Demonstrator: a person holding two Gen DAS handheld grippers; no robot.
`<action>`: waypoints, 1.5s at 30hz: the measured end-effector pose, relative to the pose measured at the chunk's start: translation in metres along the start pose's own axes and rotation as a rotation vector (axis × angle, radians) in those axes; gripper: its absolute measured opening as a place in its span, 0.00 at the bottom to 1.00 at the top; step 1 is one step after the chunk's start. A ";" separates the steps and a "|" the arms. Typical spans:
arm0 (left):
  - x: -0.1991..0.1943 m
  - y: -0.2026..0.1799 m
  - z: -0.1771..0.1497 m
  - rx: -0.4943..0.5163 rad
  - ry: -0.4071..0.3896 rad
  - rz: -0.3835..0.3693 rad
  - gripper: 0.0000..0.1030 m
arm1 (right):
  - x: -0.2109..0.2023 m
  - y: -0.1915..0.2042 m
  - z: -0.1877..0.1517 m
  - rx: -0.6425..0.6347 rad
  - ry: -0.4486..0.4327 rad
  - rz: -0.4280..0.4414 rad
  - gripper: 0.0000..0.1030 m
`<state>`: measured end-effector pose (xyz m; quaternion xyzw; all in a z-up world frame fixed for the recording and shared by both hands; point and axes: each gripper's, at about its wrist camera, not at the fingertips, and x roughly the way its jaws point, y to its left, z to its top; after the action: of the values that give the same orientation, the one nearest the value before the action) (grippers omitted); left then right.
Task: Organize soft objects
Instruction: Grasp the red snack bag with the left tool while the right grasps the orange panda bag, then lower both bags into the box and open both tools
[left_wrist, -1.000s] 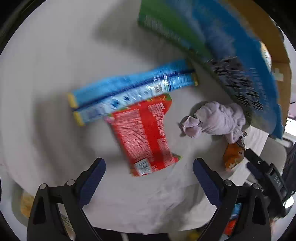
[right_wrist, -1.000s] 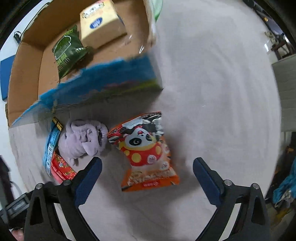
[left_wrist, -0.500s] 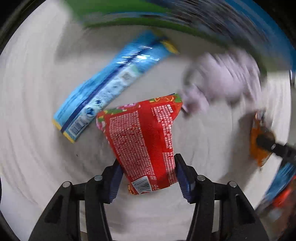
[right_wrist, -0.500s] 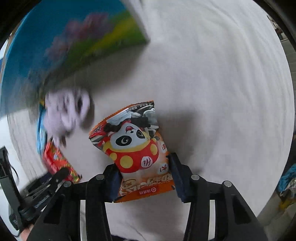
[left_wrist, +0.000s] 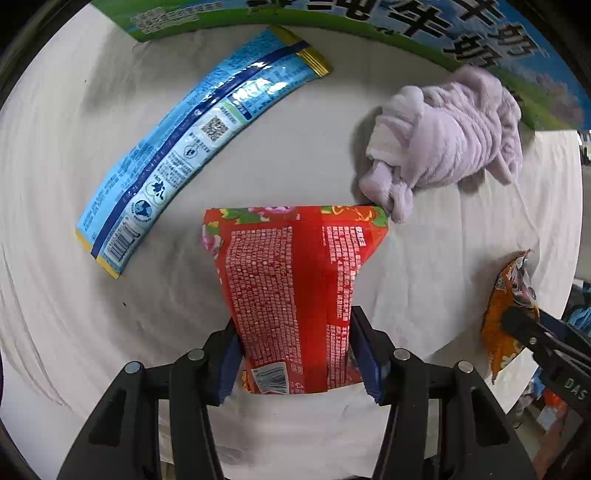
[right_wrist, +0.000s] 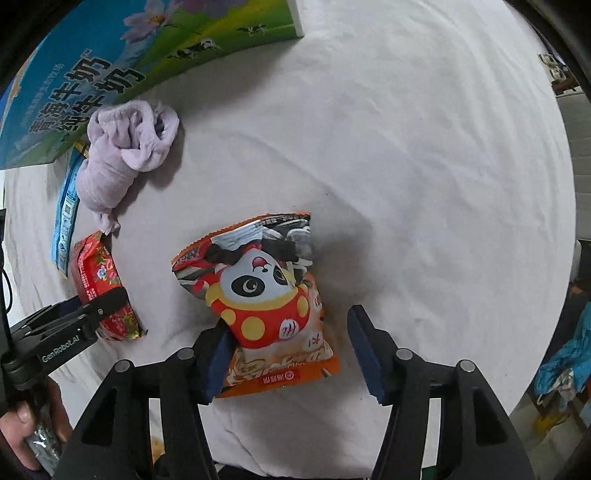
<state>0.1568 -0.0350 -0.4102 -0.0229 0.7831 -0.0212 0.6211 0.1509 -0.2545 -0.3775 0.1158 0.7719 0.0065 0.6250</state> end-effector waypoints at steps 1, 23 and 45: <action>0.000 0.005 0.003 -0.005 -0.002 -0.002 0.48 | 0.003 -0.003 0.001 -0.004 0.004 0.000 0.60; -0.131 -0.007 -0.040 0.111 -0.226 -0.012 0.44 | -0.077 0.035 -0.029 -0.074 -0.146 0.031 0.45; -0.230 0.016 0.122 0.102 -0.343 0.037 0.44 | -0.192 0.089 0.088 -0.066 -0.318 0.035 0.45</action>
<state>0.3275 -0.0052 -0.2154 0.0197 0.6637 -0.0453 0.7464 0.2881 -0.2155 -0.1979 0.1081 0.6604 0.0246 0.7427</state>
